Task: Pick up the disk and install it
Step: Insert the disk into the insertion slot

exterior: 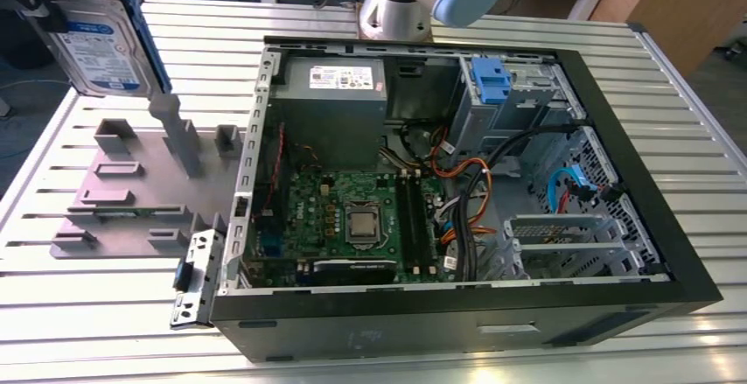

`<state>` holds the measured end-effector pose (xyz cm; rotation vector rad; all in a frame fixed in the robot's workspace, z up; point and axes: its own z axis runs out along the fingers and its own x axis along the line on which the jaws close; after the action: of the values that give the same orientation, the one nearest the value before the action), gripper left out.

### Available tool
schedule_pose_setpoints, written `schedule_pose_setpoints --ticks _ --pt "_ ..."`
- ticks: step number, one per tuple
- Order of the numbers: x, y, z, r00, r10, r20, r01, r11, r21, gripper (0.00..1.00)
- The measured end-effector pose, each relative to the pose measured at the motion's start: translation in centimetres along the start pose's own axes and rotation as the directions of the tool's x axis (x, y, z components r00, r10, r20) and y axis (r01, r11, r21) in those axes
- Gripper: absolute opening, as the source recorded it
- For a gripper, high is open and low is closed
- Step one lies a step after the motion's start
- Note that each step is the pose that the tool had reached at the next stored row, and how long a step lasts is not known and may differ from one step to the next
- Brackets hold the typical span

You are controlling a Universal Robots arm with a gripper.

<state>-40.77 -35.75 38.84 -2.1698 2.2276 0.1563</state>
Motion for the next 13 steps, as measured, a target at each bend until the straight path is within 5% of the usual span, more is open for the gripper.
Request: schedule_pose_setpoints --ticks 13 --pt "-0.05 0.03 -0.59 1.0000 0.000 -0.0001 0.000 1.0000 -0.0001 0.37"
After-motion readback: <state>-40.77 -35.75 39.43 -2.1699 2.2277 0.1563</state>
